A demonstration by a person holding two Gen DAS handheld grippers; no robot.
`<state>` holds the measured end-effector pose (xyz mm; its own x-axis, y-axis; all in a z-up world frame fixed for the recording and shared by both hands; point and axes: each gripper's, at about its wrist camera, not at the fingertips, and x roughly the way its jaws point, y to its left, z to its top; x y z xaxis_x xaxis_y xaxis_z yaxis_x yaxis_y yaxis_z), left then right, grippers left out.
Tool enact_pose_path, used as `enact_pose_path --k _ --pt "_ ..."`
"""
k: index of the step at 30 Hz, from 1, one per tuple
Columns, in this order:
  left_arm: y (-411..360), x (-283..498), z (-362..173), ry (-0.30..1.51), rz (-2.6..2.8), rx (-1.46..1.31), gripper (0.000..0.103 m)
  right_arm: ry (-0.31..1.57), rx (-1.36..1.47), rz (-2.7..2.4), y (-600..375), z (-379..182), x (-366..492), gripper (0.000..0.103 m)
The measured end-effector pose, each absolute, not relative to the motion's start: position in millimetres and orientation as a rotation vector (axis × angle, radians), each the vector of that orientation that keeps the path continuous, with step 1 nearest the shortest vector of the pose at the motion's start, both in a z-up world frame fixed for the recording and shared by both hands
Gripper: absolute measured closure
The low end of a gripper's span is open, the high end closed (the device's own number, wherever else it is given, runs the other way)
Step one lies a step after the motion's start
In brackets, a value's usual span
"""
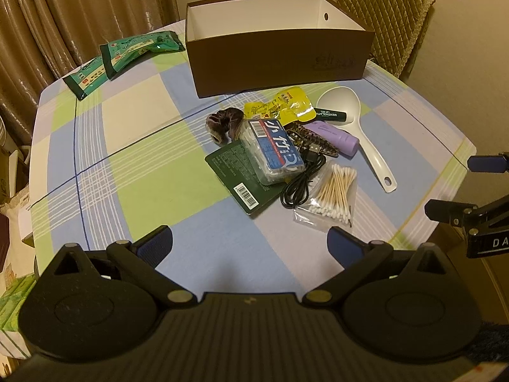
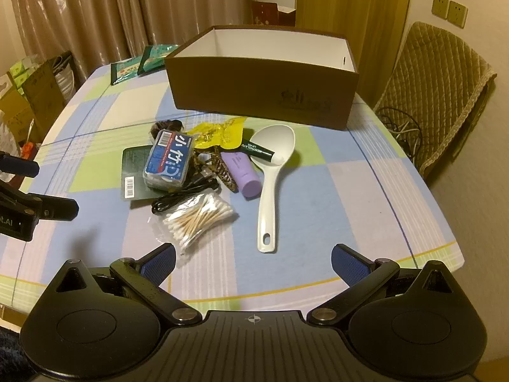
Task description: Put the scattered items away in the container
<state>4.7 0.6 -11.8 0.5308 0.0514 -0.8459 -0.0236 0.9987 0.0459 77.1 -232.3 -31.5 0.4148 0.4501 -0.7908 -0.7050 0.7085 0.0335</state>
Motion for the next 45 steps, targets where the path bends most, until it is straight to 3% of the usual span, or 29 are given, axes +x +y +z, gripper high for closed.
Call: enact_pose_path --k 45 --pt "-2 55 -20 1.058 0.113 -0.043 0.001 0.895 -0.372 0.823 -218 -37 135 0.002"
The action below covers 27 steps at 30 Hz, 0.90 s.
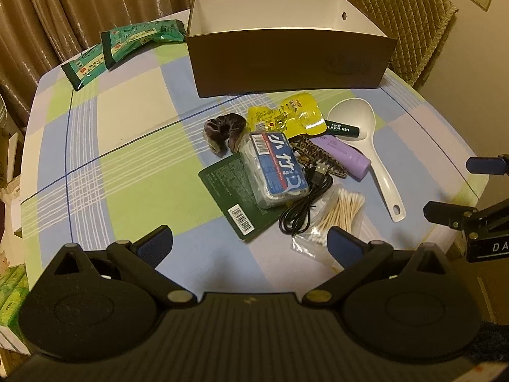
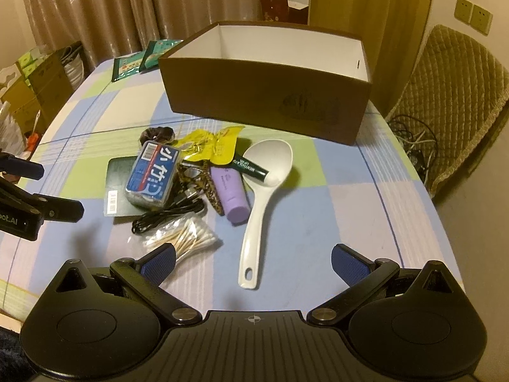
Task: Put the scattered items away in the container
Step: 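Move left tool toward blue floss box while right tool approaches yellow packet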
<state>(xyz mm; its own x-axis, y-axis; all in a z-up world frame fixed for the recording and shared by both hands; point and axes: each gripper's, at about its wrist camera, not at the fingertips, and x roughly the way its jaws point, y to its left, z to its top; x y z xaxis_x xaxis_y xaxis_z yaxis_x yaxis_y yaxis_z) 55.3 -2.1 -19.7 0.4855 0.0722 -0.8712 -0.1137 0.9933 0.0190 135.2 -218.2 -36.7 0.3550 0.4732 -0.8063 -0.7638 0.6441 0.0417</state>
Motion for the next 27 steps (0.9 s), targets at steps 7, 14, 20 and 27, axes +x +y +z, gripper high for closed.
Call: enact_pose_path --k 7,14,20,27 --pt "-7 72 -23 1.075 0.125 -0.061 0.001 0.901 -0.379 0.85 -215 -39 157 0.002" --pt "-12 88 -27 1.082 0.16 -0.07 0.001 0.91 -0.395 0.886 -209 -43 180 0.002" --pt "-13 102 -37 1.092 0.269 -0.087 0.001 0.929 -0.401 0.911 -205 -50 200 0.002" --pt "-11 114 -51 1.098 0.298 -0.125 0.006 0.956 -0.409 0.929 -198 -59 226 0.002"
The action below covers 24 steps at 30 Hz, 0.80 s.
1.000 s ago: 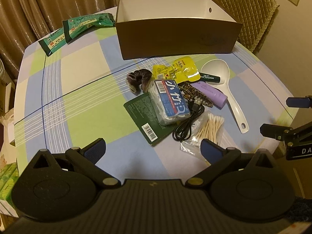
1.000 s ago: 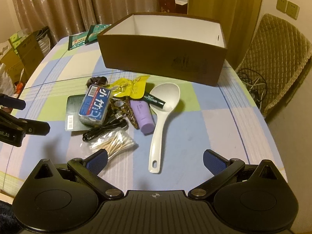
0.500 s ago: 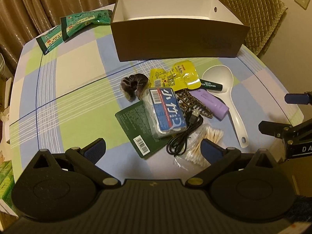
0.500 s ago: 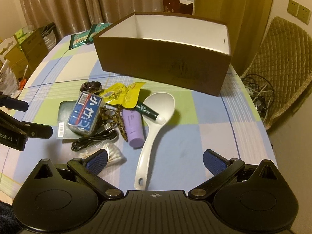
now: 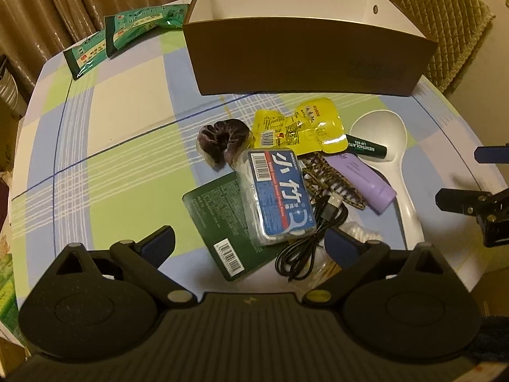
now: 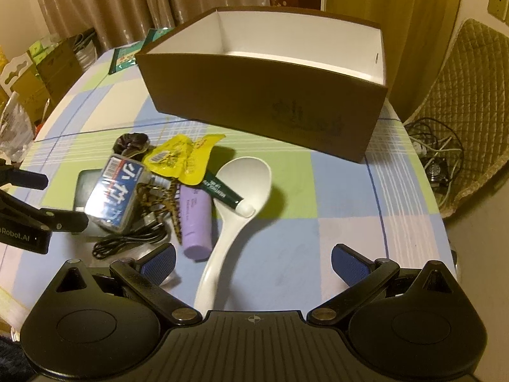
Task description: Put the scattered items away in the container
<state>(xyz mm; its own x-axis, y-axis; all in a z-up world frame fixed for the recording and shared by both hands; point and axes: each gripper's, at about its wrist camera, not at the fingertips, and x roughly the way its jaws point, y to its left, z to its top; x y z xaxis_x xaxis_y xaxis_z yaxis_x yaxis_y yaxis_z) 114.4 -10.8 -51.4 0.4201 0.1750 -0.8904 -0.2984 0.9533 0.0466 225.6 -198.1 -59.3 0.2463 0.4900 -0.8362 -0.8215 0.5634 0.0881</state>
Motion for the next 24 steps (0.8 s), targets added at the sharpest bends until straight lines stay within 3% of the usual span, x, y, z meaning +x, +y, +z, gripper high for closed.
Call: enact_pose_path --k 11,17,20,24 --pt "-18 142 -73 1.122 0.315 -0.144 0.029 0.98 -0.43 0.945 -190 -69 262 0.002" --pt "-25 151 -83 1.13 0.323 -0.112 0.034 0.995 -0.439 0.955 -189 -75 274 0.002" --pt "-27 154 -88 1.125 0.312 -0.099 0.043 0.998 -0.443 0.957 -189 -76 279 0.002" --pt "-30 157 -91 1.11 0.318 -0.061 0.046 0.998 -0.442 0.961 -188 -77 284 0.002"
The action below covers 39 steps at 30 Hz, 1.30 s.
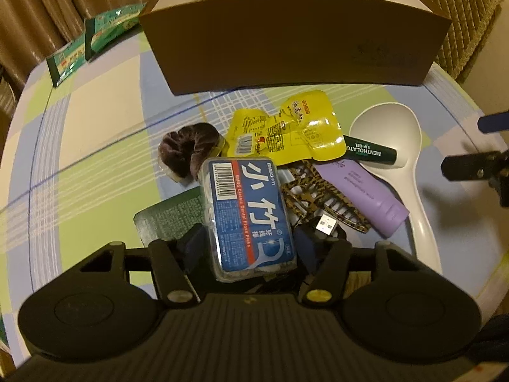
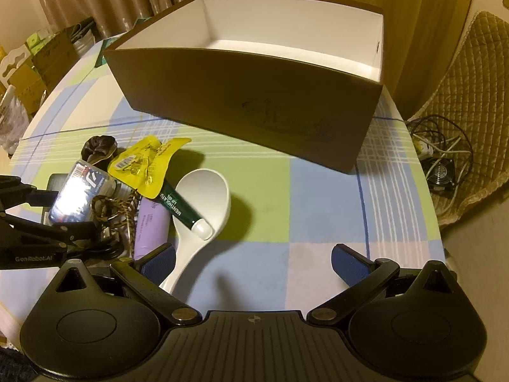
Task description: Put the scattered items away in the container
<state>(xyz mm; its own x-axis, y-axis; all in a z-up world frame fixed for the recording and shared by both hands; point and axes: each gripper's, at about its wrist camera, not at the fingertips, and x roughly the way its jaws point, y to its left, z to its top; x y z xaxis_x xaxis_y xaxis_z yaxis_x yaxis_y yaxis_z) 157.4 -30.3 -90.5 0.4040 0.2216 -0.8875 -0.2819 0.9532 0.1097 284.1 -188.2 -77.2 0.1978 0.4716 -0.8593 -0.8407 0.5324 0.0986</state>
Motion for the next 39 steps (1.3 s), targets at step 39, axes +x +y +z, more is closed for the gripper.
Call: enact_pose_path --k 39 --pt "-38 172 -99 1.131 0.315 0.133 0.049 1.021 -0.297 1.061 -162 -75 321 0.002"
